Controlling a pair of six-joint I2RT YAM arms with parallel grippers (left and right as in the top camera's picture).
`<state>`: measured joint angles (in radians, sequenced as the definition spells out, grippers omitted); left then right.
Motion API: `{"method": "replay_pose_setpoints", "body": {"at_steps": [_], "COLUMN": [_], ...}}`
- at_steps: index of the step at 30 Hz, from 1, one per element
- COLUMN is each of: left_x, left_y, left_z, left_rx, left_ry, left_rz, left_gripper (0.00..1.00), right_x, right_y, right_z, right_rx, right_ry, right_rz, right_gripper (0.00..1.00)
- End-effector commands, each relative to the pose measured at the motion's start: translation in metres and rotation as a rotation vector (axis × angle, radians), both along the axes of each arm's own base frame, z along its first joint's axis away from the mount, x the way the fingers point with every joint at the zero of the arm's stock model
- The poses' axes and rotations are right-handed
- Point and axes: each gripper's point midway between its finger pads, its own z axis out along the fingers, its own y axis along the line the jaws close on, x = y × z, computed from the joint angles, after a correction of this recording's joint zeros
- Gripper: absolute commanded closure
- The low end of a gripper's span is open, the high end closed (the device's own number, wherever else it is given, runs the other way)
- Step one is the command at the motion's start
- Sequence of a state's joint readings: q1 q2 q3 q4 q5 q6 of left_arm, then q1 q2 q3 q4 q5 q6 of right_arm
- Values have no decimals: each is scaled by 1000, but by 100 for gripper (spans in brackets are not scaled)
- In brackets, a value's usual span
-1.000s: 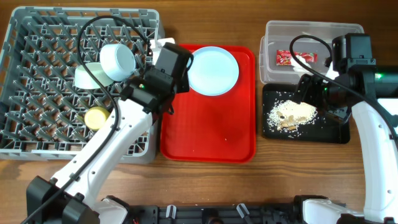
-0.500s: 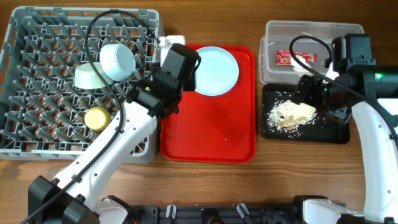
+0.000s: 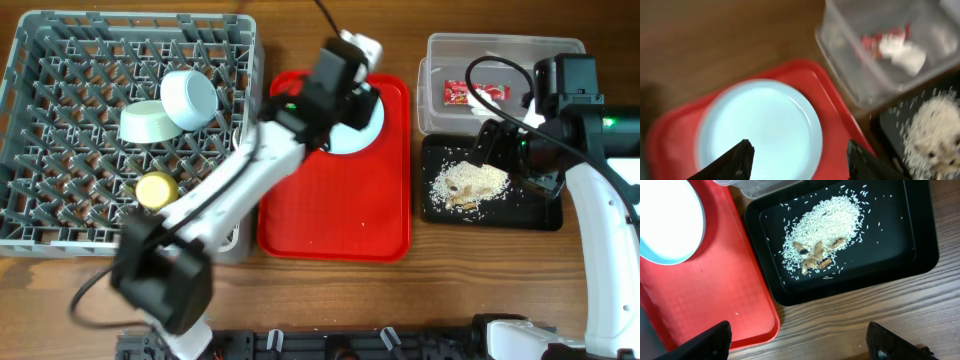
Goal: Sort waste into correct bins and load items into the dishwasher rack
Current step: 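Move left gripper to the light blue plate and grip its rim, then lift the plate with left gripper and stand it upright in the rack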
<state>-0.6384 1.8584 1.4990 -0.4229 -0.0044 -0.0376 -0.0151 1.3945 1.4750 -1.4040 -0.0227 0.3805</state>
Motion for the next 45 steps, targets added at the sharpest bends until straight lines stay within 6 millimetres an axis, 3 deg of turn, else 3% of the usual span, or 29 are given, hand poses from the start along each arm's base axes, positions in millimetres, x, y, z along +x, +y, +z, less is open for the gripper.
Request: {"method": "replay_pose_setpoints", "body": {"at_steps": [1, 4, 9, 15, 16, 18, 22, 26, 29, 31, 32, 35, 41, 45], "left_x": [-18, -31, -41, -41, -42, -47, -59, -64, -61, -55, -50, -46, -41, -41], "left_y": [-27, -37, -38, -28, -28, -24, -13, -8, -6, -1, -2, -6, -10, 5], "left_z": [-74, -117, -153, -168, -168, -171, -178, -180, -178, -172, -155, -131, -51, 7], "left_rx": [95, 149, 196, 247, 248, 266, 312, 332, 341, 367, 350, 316, 204, 136], "left_ry": [112, 177, 233, 249, 250, 274, 330, 354, 340, 303, 271, 231, 104, 27], "left_rz": [-95, -127, -139, -117, -118, -118, -118, -118, -108, -82, -75, -72, -63, -34], "left_gripper": [39, 39, 40, 42, 46, 63, 81, 94, 96, 96, 96, 96, 96, 96], "right_x": [1, 1, 1, 1, 1, 1, 1, 0, 0, 0, 0, 0, 0, 0], "right_y": [1, 1, 1, 1, 1, 1, 1, 1, 1, 1, 1, 1, 1, 1], "right_z": [3, 3, 3, 3, 3, 3, 3, 3, 3, 3, 3, 3, 3, 3], "right_rx": [7, 7, 7, 7, 7, 7, 7, 7, 7, 7, 7, 7, 7, 7], "right_ry": [-20, -20, -20, -19, -19, -19, -20, -17, -15, -16, -16, -16, -16, -15], "right_rz": [15, 15, 14, 15, 15, 15, 15, 15, 15, 15, 15, 15, 15, 15], "right_gripper": [13, 13, 13, 13, 13, 13, 13, 13, 13, 13, 13, 13, 13, 13]}}
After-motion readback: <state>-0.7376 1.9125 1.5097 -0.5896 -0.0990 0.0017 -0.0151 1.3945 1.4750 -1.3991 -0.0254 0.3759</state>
